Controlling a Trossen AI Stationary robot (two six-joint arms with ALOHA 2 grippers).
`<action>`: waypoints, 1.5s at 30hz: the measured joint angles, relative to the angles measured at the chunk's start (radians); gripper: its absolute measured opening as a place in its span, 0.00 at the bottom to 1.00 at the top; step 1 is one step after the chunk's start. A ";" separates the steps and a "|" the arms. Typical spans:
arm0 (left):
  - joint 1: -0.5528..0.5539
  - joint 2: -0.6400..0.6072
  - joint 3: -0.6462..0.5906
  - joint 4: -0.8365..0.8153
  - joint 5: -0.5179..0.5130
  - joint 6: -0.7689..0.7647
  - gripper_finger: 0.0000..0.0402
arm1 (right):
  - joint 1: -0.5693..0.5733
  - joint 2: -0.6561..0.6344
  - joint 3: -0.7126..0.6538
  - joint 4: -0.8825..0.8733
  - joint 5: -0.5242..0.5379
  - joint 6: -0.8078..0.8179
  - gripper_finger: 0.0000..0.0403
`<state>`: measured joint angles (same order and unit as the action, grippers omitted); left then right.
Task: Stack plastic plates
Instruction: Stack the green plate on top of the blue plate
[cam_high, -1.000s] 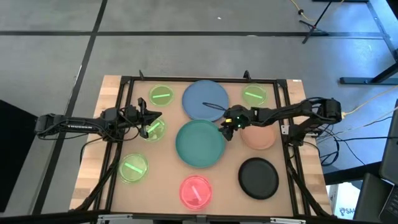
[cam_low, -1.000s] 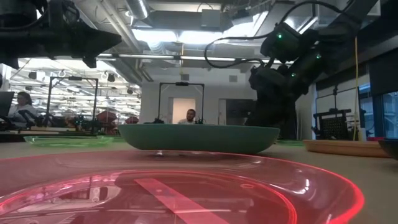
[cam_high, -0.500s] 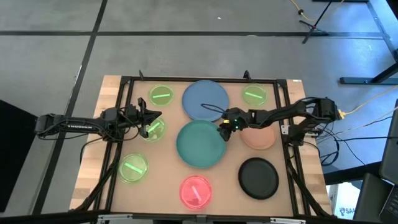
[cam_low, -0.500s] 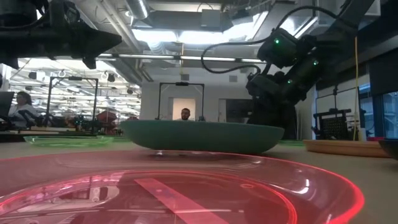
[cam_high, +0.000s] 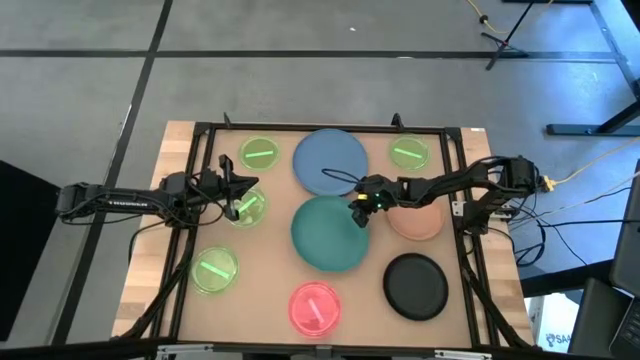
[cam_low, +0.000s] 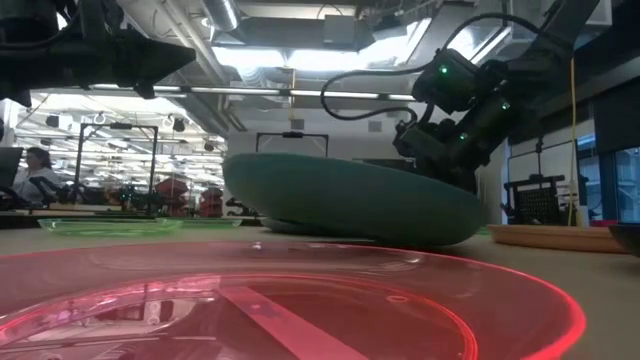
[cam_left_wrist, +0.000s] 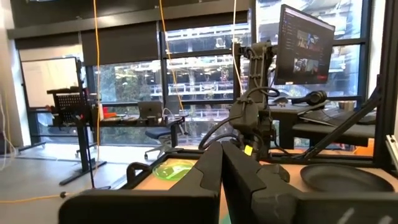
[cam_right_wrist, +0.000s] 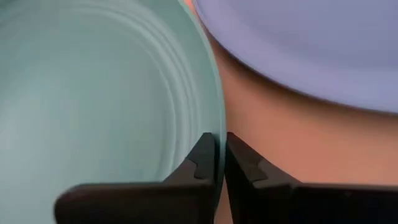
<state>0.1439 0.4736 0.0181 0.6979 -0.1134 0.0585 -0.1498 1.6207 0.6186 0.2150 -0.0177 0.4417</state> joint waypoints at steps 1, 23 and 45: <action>0.000 0.000 0.000 0.000 0.001 0.004 0.01 | 0.000 0.000 0.000 0.013 0.001 -0.002 0.02; 0.000 0.000 0.001 0.013 0.007 -0.017 0.01 | -0.182 -0.034 0.246 -0.018 -0.046 -0.175 0.00; 0.000 0.000 0.001 0.012 0.002 -0.023 0.01 | -0.551 0.113 0.350 -0.090 -0.097 -0.210 0.00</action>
<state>0.1436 0.4740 0.0189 0.7101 -0.1116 0.0356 -0.7010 1.7333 0.9687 0.1245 -0.1145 0.2316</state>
